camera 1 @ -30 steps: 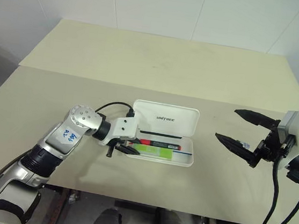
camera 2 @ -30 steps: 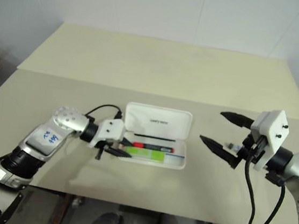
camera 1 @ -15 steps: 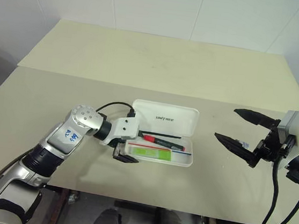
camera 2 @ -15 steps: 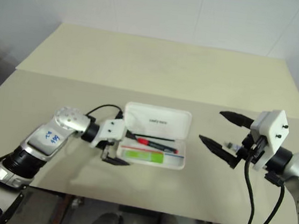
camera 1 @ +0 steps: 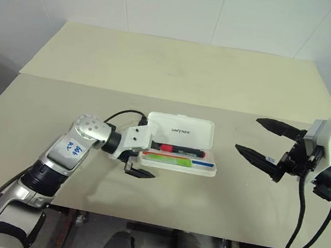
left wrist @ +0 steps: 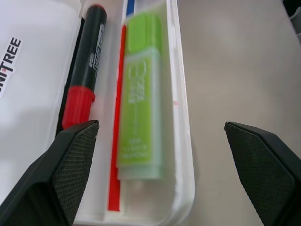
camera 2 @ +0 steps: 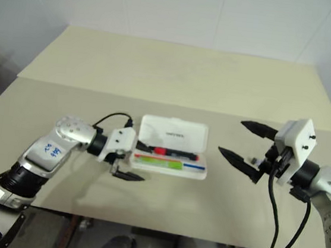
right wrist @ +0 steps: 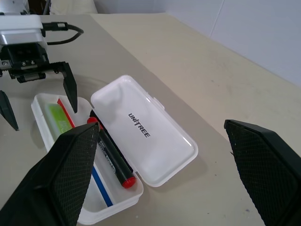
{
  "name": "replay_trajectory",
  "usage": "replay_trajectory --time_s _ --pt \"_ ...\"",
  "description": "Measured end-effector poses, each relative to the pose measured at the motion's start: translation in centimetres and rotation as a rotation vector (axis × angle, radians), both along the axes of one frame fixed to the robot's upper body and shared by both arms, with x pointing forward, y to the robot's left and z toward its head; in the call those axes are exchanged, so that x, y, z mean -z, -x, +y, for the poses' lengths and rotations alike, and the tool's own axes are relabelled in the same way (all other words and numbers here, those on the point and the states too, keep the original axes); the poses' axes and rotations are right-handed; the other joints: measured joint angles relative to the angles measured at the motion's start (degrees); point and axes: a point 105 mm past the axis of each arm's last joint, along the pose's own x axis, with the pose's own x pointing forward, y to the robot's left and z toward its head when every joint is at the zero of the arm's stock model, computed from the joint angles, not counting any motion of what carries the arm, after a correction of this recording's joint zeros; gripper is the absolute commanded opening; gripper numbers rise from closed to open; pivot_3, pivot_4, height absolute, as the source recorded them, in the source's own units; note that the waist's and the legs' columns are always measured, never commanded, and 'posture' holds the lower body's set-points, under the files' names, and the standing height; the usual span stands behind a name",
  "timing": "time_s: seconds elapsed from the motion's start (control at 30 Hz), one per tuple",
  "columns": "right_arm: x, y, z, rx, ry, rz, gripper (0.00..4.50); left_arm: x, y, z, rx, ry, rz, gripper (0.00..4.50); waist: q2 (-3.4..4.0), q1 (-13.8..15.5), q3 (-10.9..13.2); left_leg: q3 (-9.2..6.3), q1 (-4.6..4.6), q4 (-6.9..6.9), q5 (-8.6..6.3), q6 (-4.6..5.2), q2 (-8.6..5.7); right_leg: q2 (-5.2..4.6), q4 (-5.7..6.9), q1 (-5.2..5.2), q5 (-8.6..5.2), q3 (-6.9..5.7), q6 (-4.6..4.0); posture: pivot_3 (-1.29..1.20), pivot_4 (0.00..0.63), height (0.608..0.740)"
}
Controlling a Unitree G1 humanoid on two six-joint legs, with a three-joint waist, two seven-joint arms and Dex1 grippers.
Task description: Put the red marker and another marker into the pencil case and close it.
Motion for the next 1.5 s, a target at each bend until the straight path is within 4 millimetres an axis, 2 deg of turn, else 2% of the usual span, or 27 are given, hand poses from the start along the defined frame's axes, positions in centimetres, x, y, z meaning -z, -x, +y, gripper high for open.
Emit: replay_trajectory --time_s 0.2,0.3,0.4,0.57,0.73,0.87,1.03,1.3,1.5 --pt "-0.3 -0.3 -0.1 0.001 -0.003 -0.012 4.50 0.7 1.8 -0.2 0.063 0.071 0.066 4.49 0.00 0.03 0.00 -0.01 0.01 0.00 0.00 0.00 0.01 0.00 0.01 0.00 -0.01 0.00 -0.01 0.00 0.150 0.740" --pt "-0.3 -0.3 -0.1 -0.001 -0.002 -0.012 4.50 1.4 2.2 0.4 0.053 0.060 0.076 4.49 0.00 0.03 0.00 -0.01 0.02 0.00 0.00 0.00 0.01 0.00 0.01 0.01 -0.02 0.00 -0.03 0.00 0.150 0.740" --pt "-0.2 -0.4 -0.2 -0.007 -0.003 -0.001 4.50 1.1 2.2 0.3 0.058 0.087 0.059 4.49 0.00 0.12 0.00 -0.01 0.02 0.02 0.00 0.00 0.00 -0.01 0.00 0.03 -0.02 -0.01 -0.03 0.00 0.150 0.740" --pt "1.2 -1.4 -1.5 0.009 -0.009 0.060 4.50 -1.5 2.1 0.8 0.063 0.228 0.040 4.49 0.00 -0.02 0.00 0.00 0.03 0.01 0.00 0.00 0.01 -0.01 0.00 0.02 -0.01 -0.01 -0.03 0.00 0.150 0.740" --pt "3.6 -3.6 -4.3 0.059 0.022 0.147 4.50 -5.5 2.3 1.5 0.078 0.378 0.063 4.49 0.00 -0.17 0.00 0.03 0.06 0.04 0.00 0.00 0.00 0.00 0.05 0.03 -0.01 0.00 -0.03 0.00 0.150 0.740" --pt "5.3 -5.0 -5.8 0.069 0.047 0.202 4.50 -8.2 1.8 1.9 0.061 0.431 0.020 4.49 0.01 -0.17 0.01 0.04 0.10 0.04 0.02 -0.01 0.00 0.01 0.12 0.03 -0.02 0.00 -0.03 0.00 0.150 0.740" --pt "6.2 -7.2 -7.0 0.058 0.095 0.247 4.50 -11.5 2.0 2.1 0.077 0.478 0.053 4.49 0.02 -0.64 0.02 0.05 0.12 0.02 0.02 -0.03 -0.01 0.01 0.14 0.02 -0.02 0.01 -0.03 0.00 0.150 0.740" --pt "8.8 -8.5 -9.1 0.043 0.198 0.369 4.50 -11.4 2.5 3.7 0.107 0.392 0.096 4.49 0.21 -1.71 0.14 0.10 0.10 -0.05 0.04 -0.06 -0.01 0.00 0.08 -0.01 -0.05 0.04 -0.01 0.00 0.150 0.740" --pt "9.5 -8.5 -10.5 0.057 0.232 0.404 4.50 -11.4 2.6 4.1 0.102 0.371 0.086 4.49 0.26 -1.69 0.17 0.10 0.10 -0.04 0.04 -0.07 -0.01 -0.01 0.10 -0.02 -0.05 0.04 -0.01 0.00 0.150 0.740"
